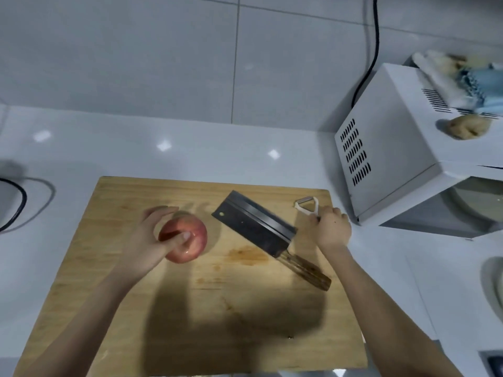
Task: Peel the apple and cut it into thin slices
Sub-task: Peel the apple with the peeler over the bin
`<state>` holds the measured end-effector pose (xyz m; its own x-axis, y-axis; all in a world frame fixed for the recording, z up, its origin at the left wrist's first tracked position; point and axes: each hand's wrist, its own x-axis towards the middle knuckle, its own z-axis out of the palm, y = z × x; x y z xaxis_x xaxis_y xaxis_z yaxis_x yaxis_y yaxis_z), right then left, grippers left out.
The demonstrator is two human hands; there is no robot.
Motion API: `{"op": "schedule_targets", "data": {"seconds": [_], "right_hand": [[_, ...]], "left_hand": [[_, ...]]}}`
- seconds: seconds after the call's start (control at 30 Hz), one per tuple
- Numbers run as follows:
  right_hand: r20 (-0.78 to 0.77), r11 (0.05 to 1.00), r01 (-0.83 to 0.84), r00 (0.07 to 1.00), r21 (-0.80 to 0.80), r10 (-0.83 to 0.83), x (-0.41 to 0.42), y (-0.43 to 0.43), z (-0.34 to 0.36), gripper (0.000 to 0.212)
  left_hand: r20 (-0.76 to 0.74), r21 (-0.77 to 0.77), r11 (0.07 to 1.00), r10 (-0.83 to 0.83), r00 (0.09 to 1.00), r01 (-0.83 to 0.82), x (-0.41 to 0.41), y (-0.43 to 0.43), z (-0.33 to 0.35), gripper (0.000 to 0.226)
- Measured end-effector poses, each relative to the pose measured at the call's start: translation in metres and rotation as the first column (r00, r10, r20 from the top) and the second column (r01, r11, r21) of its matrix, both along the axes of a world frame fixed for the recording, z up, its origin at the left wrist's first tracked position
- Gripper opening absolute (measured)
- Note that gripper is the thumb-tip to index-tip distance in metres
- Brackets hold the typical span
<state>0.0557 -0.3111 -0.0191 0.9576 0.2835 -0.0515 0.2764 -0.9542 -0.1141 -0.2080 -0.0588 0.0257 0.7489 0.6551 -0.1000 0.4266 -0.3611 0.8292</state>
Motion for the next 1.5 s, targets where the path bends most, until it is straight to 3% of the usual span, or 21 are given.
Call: {"op": "schedule_targets", "data": {"seconds": [0.07,0.2,0.3,0.4,0.5,0.6,0.7,0.8,0.87,0.93,1.03,1.13,1.2,1.27,1.37,1.5], "right_hand": [[-0.08,0.997,-0.028,0.997,-0.066,0.023,0.015,0.001,-0.006,0.023],[-0.142,0.999,-0.046,0.989,-0.017,0.043,0.028,0.009,-0.005,0.017],[-0.168,0.95,-0.051,0.98,0.309,0.108,0.025,0.02,0.016,0.023],[-0.221,0.79,-0.077,0.94,0.608,0.262,0.002,0.045,0.052,0.019],[-0.407,0.626,0.027,0.782,0.779,0.472,-0.031,0.071,0.074,0.008],[-0.468,0.559,0.013,0.562,0.829,0.682,-0.063,0.086,0.082,0.014],[-0.496,0.585,-0.062,0.463,0.809,0.735,-0.088,0.097,0.08,0.02],[-0.448,0.662,-0.27,0.557,0.699,0.7,-0.104,0.108,0.078,0.029],[-0.287,0.675,-0.51,0.641,0.534,0.712,-0.11,0.115,0.08,0.022],[-0.043,0.624,-0.679,0.663,0.387,0.748,-0.113,0.121,0.081,0.017],[0.213,0.523,-0.825,0.562,0.213,0.799,-0.116,0.131,0.08,0.011],[0.274,0.423,-0.9,0.435,0.106,0.858,-0.119,0.145,0.083,0.012],[0.255,0.427,-0.902,0.429,0.066,0.866,-0.121,0.152,0.086,0.01],[0.193,0.472,-0.872,0.489,0.128,0.851,-0.123,0.156,0.091,0.017],[0.11,0.516,-0.806,0.563,0.289,0.819,-0.13,0.153,0.097,0.022],[0.172,0.499,-0.811,0.562,0.306,0.809,-0.141,0.15,0.099,0.02]], "left_hand": [[0.015,-0.017,1.0,0.004,1.0,-0.004,0.0,0.0,-0.001,0.051],[0.022,-0.033,0.999,0.029,0.999,-0.029,0.0,0.002,-0.002,0.058],[0.023,-0.049,0.997,0.053,0.998,-0.052,0.002,0.002,-0.001,0.059],[0.039,-0.068,0.994,0.087,0.995,-0.084,0.001,0.002,0.001,0.057],[0.062,-0.112,0.987,0.126,0.99,-0.118,-0.002,0.0,0.005,0.056],[0.067,-0.13,0.981,0.156,0.985,-0.147,-0.011,0.002,0.006,0.046],[0.041,-0.176,0.982,0.081,0.996,-0.073,-0.025,0.005,0.003,0.054],[-0.042,-0.221,0.967,-0.137,0.99,0.125,-0.036,0.014,-0.003,0.088],[-0.09,-0.24,0.95,-0.226,0.97,0.2,-0.038,0.024,-0.013,0.105],[-0.087,-0.314,0.916,-0.288,0.954,0.248,-0.037,0.028,-0.02,0.115],[0.04,-0.458,0.833,-0.329,0.943,0.31,-0.032,0.024,-0.025,0.119],[0.042,-0.373,0.872,-0.326,0.944,0.318,-0.027,0.024,-0.035,0.121],[0.1,-0.366,0.881,-0.285,0.953,0.301,-0.027,0.024,-0.038,0.114],[0.2,-0.428,0.881,-0.125,0.972,0.201,-0.03,0.021,-0.031,0.098],[0.287,-0.445,0.894,0.087,0.954,0.052,-0.03,0.011,-0.005,0.048],[0.324,-0.402,0.915,0.122,0.938,0.02,-0.023,0.002,0.005,0.003]]}}
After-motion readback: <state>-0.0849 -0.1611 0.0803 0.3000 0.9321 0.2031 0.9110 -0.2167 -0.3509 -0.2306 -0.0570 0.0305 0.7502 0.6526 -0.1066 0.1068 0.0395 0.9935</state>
